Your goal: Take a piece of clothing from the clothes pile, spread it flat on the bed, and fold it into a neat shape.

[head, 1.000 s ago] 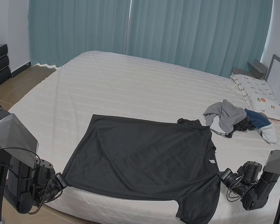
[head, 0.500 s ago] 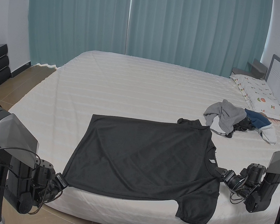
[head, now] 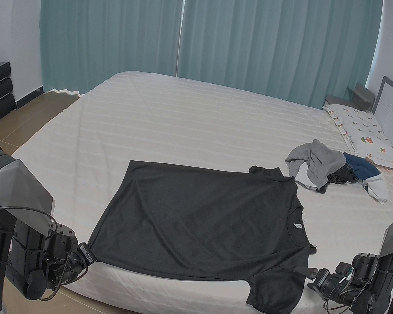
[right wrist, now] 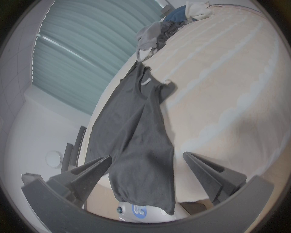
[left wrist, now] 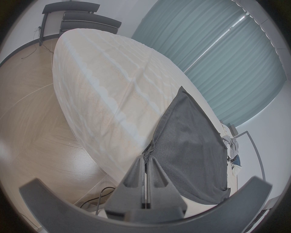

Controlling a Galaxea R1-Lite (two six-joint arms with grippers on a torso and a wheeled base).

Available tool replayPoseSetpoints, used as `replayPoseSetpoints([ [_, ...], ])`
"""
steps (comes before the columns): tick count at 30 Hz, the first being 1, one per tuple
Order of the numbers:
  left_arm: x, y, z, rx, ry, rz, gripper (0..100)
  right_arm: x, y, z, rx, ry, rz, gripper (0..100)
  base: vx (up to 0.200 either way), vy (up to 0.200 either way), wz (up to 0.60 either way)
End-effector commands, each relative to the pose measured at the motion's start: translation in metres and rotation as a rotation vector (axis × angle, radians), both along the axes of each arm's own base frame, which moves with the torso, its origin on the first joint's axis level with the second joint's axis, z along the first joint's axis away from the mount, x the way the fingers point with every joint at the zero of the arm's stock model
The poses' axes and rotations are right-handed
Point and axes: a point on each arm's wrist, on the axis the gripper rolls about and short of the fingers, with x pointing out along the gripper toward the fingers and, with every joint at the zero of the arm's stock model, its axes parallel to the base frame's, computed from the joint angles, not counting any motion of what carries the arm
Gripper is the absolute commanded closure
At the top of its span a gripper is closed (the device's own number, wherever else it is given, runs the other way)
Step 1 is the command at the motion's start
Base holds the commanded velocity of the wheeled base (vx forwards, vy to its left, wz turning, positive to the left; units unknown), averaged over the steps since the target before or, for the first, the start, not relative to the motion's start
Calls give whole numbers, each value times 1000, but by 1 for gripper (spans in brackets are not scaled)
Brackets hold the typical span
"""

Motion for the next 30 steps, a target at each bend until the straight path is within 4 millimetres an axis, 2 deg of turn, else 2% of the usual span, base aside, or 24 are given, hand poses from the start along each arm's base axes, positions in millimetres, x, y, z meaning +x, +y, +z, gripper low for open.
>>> replayPoseSetpoints([
  [1,1,-1,1,-4,-15,-1,100,-8,7,-12,-17,49,45,0,0,0,0],
  [15,1,-1,1,-3,-16,-2,100,-8,14,-13,-41,43,78,0,0,0,0],
  [16,1,-1,1,-3,-16,-2,100,-8,14,-13,-45,42,70,100,0,0,0],
  [25,1,-1,1,-3,-15,-8,100,-14,9,-11,-114,66,-19,100,0,0,0],
  [30,1,0,1,-3,-15,-6,100,-24,7,1,-132,52,-15,100,0,0,0],
])
